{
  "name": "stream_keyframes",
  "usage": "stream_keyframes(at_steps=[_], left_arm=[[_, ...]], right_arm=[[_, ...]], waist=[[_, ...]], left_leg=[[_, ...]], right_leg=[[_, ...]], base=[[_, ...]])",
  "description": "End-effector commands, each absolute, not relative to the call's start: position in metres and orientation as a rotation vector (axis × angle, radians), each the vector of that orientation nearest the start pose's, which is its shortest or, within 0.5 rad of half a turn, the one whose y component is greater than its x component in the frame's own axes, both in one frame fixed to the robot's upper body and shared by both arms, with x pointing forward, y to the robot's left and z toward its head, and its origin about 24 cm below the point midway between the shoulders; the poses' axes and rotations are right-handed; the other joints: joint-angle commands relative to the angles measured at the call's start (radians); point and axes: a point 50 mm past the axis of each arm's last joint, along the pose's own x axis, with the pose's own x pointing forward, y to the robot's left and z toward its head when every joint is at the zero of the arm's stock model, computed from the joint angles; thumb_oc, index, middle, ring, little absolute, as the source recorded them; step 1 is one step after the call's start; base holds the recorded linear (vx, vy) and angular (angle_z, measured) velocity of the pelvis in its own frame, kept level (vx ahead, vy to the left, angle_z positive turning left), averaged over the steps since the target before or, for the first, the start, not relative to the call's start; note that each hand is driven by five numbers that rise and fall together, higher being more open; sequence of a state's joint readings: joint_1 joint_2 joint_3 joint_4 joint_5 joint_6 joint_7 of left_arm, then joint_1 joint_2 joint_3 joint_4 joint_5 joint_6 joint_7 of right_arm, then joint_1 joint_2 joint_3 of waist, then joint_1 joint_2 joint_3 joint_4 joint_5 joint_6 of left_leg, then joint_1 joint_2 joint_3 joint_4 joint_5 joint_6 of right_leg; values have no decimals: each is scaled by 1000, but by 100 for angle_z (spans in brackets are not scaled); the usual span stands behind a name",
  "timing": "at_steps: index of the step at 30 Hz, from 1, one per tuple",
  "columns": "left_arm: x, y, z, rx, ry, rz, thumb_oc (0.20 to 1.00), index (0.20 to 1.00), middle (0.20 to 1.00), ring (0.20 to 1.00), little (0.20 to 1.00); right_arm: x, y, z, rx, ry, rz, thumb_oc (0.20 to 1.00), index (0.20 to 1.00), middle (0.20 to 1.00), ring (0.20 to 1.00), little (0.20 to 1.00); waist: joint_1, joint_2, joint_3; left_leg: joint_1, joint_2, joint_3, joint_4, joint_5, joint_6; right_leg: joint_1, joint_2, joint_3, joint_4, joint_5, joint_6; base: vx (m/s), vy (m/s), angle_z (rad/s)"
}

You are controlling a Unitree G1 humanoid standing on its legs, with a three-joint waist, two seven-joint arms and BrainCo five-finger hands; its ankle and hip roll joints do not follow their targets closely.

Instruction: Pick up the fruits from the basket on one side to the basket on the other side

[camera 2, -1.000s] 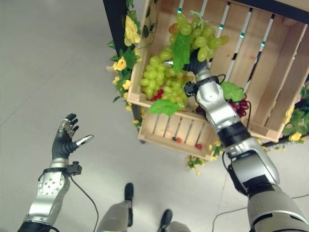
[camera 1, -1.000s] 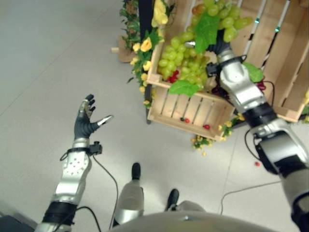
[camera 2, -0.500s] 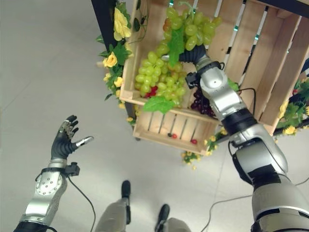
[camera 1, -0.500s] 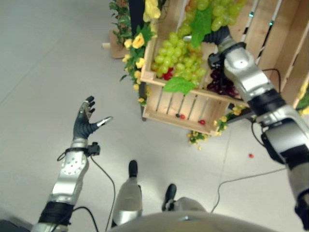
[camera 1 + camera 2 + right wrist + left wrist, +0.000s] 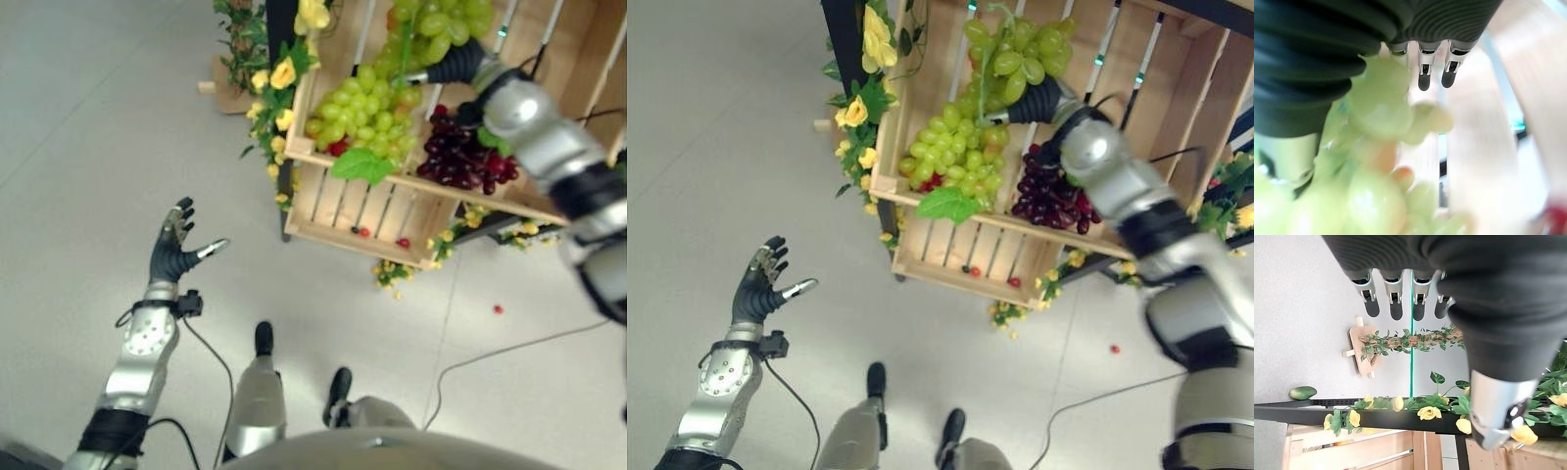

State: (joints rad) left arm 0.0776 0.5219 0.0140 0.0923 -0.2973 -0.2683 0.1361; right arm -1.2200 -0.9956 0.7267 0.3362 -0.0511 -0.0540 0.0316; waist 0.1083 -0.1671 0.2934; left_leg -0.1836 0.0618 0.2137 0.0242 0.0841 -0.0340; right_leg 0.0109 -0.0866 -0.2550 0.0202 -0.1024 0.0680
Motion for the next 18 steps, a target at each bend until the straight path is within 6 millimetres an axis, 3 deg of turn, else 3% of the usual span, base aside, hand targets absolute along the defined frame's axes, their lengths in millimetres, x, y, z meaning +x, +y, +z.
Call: stream_keyframes(at_steps=[1, 5, 6, 9, 10, 14, 18], left_arm=[[230, 269, 84, 271, -241, 160, 1000, 1000, 1000, 1000, 1000], [232, 266, 86, 278, -246, 127, 1000, 1000, 1000, 1000, 1000], [236, 264, 87, 287, -248, 116, 1000, 1000, 1000, 1000, 1000], [239, 263, 90, 299, -256, 109, 1000, 1000, 1000, 1000, 1000], [240, 265, 92, 322, -256, 109, 1000, 1000, 1000, 1000, 1000], [237, 269, 92, 328, -249, 117, 1000, 1000, 1000, 1000, 1000], [232, 269, 88, 302, -243, 121, 1000, 1000, 1000, 1000, 1000]], right_arm=[[334, -187, 363, -1535, -705, 86, 1000, 1000, 1000, 1000, 1000], [345, -202, 354, -1752, -562, 46, 1000, 1000, 1000, 1000, 1000], [356, -200, 342, -1870, -482, 81, 1000, 1000, 1000, 1000, 1000], [358, -191, 342, -1961, -486, 98, 1000, 1000, 1000, 1000, 1000], [351, -181, 348, -2027, -534, 133, 1000, 1000, 1000, 1000, 1000], [330, -171, 370, -2056, -624, 137, 1000, 1000, 1000, 1000, 1000], [316, -187, 383, -2003, -626, 97, 1000, 1000, 1000, 1000, 1000]], waist=[[-23, 10, -39], [-6, 3, -37], [0, 4, -33], [1, 9, -31], [1, 6, -34], [-7, -1, -43], [-14, -4, -50]], left_leg=[[20, -8, -20, 60, -99, -10], [22, -11, -29, 63, -105, -13], [22, -9, -31, 66, -106, -13], [17, -9, -32, 69, -102, -14], [21, -9, -35, 68, -106, -16], [22, -9, -39, 63, -104, -17], [18, -10, -45, 56, -96, -17]], right_leg=[[-98, 24, -9, 84, 8, 25], [-92, 21, -18, 85, 2, 25], [-89, 21, -18, 85, 1, 24], [-91, 23, -18, 82, 6, 23], [-86, 24, -18, 80, 1, 25], [-84, 23, -25, 78, 0, 24], [-83, 23, -33, 72, 6, 23]], base=[[0, 0, 0], [-7, -10, -1], [-41, -8, 5], [-22, -5, 4], [-15, -3, 3], [0, 0, 0], [2, -10, 10]])
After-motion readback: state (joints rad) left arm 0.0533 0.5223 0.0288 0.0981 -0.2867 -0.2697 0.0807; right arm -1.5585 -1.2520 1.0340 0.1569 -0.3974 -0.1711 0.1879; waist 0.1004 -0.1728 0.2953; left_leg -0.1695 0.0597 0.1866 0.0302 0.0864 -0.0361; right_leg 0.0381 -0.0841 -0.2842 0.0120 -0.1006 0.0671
